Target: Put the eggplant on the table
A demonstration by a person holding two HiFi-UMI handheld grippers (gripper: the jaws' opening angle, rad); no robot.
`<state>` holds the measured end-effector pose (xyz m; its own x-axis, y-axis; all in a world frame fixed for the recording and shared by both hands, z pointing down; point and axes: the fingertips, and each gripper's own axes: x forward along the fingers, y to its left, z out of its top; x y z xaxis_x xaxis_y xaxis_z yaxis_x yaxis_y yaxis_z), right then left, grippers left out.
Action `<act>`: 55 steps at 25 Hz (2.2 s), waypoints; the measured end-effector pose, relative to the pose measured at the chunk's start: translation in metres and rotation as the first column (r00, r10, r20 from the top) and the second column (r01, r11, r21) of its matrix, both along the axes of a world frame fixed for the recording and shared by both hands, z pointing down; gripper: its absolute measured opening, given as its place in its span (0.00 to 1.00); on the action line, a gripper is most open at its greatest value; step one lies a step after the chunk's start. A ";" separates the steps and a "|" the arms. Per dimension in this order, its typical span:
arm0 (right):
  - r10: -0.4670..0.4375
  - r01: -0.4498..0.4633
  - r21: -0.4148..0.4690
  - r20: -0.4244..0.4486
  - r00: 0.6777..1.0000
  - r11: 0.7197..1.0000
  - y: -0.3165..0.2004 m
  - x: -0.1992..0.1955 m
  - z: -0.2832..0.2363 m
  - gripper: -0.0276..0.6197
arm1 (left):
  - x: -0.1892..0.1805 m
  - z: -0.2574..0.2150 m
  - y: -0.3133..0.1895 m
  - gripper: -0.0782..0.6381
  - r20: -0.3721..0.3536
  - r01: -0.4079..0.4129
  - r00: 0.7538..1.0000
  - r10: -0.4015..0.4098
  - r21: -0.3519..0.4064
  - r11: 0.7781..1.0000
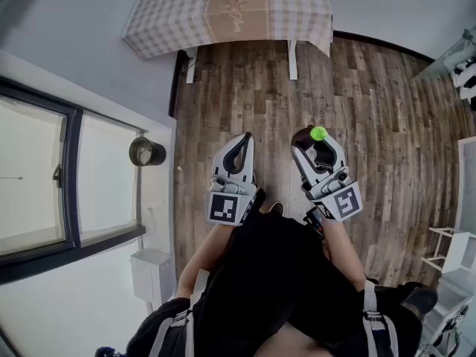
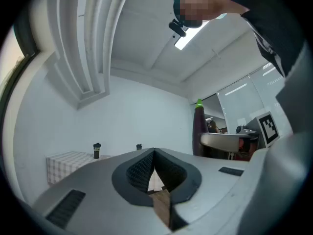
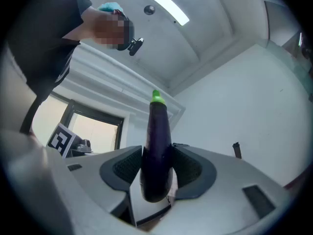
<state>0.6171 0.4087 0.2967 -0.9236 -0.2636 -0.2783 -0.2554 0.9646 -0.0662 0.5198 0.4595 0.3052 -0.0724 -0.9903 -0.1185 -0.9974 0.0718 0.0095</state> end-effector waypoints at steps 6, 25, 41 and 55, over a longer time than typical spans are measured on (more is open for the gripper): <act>-0.042 0.042 -0.035 0.014 0.999 0.999 -0.014 -0.058 -0.001 0.36 | -0.054 0.006 -0.022 0.10 0.000 -0.019 1.000 0.019 -0.002 1.000; 0.040 -0.041 -0.010 -0.045 0.998 0.999 -0.080 -0.240 0.000 0.36 | -0.233 0.022 -0.075 0.10 -0.071 -0.115 0.991 0.115 0.013 0.993; 0.087 -0.094 -0.126 -0.058 0.995 0.988 -0.259 -0.338 0.038 0.36 | -0.339 0.053 -0.220 0.10 -0.078 -0.100 0.993 0.094 -0.080 0.992; 0.049 -0.064 -0.166 -0.096 0.994 0.984 -0.451 -0.447 0.054 0.36 | -0.443 0.050 -0.406 0.10 -0.036 -0.110 0.994 0.106 -0.127 0.986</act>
<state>0.1704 -0.0422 0.3506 -0.9253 -0.3521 -0.1409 -0.3215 0.9253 -0.2011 0.0765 0.0533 0.3554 0.0339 -0.9994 0.0108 -0.9988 -0.0335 0.0364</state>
